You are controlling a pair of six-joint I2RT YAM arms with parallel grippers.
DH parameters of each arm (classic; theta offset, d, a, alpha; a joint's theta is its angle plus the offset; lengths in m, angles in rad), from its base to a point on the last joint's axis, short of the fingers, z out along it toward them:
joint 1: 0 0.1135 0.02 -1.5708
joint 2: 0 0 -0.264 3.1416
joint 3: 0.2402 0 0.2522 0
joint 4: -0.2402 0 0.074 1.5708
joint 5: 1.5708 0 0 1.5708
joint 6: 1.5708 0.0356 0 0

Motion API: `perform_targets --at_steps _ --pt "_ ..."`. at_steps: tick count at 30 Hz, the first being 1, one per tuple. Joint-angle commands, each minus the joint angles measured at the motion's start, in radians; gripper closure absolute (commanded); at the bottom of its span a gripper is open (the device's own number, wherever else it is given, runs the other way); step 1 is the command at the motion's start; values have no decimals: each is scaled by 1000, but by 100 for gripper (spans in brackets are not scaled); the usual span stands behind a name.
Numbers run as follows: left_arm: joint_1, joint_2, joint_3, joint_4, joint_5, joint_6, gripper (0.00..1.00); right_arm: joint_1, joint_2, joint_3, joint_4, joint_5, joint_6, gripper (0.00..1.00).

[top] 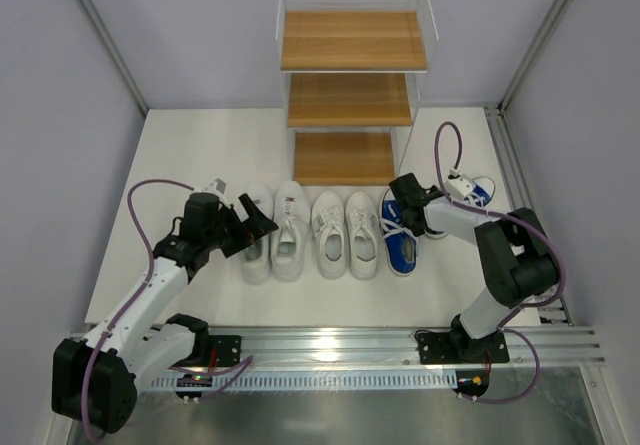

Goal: Place and organize the shoes onto the shoe shelf

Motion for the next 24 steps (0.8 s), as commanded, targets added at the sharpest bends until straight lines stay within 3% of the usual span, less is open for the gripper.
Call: perform_targets --at_steps 1,4,7,9,13,24 --pt "-3 -22 -19 44 -9 -8 0 17 -95 -60 -42 -38 -56 96" --pt "-3 -28 -34 52 -10 -11 0 50 -193 -103 -16 -33 -156 96" --pt "-3 -31 -45 55 -17 -14 0 56 -276 -134 142 -111 -419 96" --pt "-3 -36 -50 64 -20 -15 0 54 -301 -128 159 -200 -582 96" --pt "-3 -40 -56 67 -27 -18 0 85 -361 -120 120 -193 -702 96" --pt "-3 -53 -51 76 -41 -26 0 205 -724 -100 -28 -141 -891 96"
